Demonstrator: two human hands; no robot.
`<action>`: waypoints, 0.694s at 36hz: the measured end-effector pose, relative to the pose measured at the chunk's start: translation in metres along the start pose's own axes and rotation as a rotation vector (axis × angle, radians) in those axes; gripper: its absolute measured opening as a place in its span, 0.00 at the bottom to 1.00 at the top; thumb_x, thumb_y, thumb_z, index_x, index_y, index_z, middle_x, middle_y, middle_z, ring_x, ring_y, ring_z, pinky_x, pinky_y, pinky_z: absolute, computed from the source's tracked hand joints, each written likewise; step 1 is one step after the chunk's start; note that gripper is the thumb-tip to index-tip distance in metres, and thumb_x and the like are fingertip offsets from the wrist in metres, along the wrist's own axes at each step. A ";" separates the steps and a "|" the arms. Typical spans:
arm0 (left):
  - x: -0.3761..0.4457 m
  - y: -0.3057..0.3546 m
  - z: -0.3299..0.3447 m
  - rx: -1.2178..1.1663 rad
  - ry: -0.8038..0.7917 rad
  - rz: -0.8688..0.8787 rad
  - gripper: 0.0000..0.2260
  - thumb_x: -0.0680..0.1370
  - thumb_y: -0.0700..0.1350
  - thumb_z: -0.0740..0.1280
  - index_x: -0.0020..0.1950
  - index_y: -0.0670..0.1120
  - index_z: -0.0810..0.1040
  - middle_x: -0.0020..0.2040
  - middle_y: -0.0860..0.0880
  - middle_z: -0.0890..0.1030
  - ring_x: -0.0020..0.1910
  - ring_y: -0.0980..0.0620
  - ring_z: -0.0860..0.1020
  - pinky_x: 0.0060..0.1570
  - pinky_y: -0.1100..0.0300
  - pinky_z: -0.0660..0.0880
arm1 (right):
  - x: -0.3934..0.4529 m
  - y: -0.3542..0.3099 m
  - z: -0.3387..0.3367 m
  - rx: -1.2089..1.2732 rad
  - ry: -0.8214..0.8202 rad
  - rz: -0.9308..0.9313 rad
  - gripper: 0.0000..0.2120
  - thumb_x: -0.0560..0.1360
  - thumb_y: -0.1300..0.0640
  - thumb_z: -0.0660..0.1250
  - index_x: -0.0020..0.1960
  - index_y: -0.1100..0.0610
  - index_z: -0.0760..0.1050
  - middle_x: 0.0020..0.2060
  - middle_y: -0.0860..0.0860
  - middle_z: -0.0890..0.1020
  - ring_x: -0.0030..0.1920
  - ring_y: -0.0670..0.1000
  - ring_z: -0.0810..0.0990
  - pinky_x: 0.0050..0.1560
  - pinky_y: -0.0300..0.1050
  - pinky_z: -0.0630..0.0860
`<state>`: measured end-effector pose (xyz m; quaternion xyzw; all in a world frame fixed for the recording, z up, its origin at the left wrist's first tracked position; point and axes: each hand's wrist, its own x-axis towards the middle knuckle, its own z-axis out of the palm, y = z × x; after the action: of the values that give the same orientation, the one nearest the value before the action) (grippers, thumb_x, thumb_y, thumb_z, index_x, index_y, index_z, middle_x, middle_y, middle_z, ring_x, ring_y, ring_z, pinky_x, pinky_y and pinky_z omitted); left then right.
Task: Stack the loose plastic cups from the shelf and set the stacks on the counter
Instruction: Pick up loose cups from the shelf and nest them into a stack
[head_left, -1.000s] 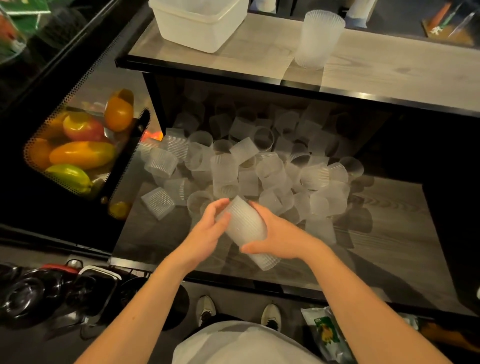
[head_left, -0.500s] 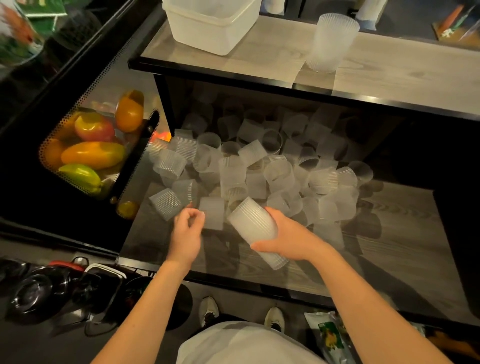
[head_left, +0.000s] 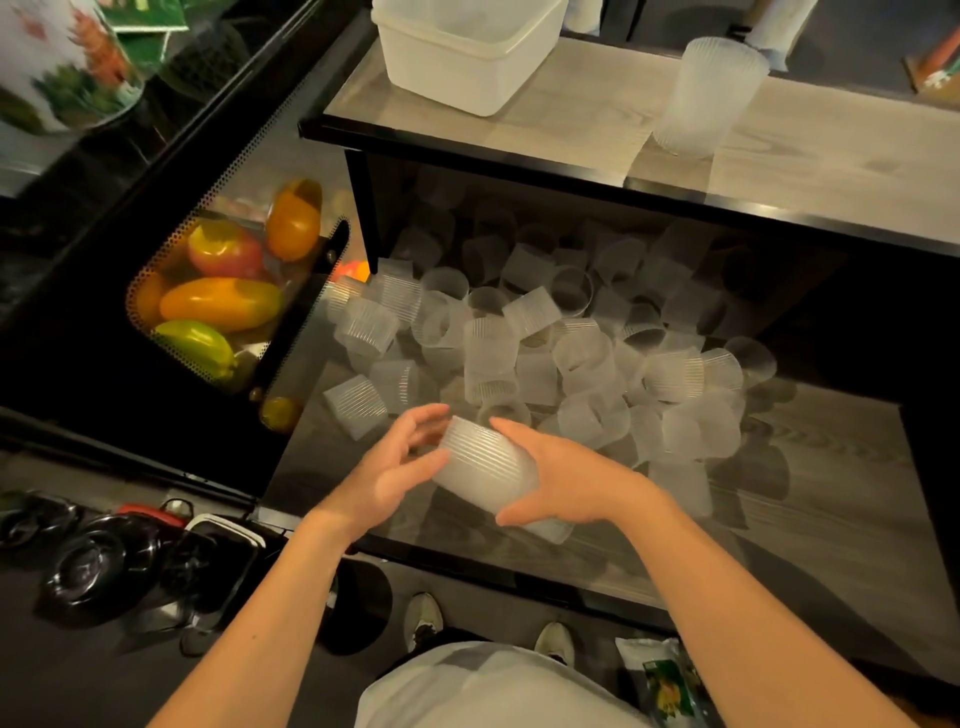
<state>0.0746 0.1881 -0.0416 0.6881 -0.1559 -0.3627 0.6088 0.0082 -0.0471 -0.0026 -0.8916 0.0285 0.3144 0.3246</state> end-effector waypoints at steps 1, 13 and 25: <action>0.003 0.000 -0.001 0.065 0.102 0.021 0.23 0.77 0.54 0.66 0.72 0.59 0.66 0.71 0.55 0.71 0.70 0.58 0.69 0.69 0.54 0.69 | 0.002 -0.001 0.003 0.016 0.012 0.009 0.53 0.67 0.39 0.77 0.80 0.37 0.45 0.75 0.46 0.65 0.71 0.50 0.68 0.67 0.51 0.71; 0.025 -0.036 -0.063 1.164 0.601 -0.426 0.36 0.73 0.59 0.70 0.78 0.57 0.58 0.72 0.40 0.65 0.71 0.37 0.63 0.68 0.43 0.62 | 0.005 -0.006 0.007 0.075 0.044 0.054 0.51 0.69 0.40 0.76 0.80 0.40 0.46 0.72 0.46 0.67 0.66 0.49 0.71 0.62 0.47 0.73; -0.001 -0.008 -0.021 -0.298 0.217 -0.187 0.46 0.64 0.61 0.79 0.76 0.52 0.61 0.64 0.51 0.80 0.63 0.53 0.79 0.66 0.49 0.73 | 0.014 -0.014 0.008 0.113 0.002 0.031 0.54 0.65 0.37 0.76 0.79 0.37 0.46 0.70 0.44 0.69 0.64 0.49 0.73 0.61 0.52 0.77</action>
<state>0.0866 0.2062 -0.0488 0.6371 0.0306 -0.3604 0.6807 0.0190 -0.0291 -0.0080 -0.8717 0.0606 0.3163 0.3693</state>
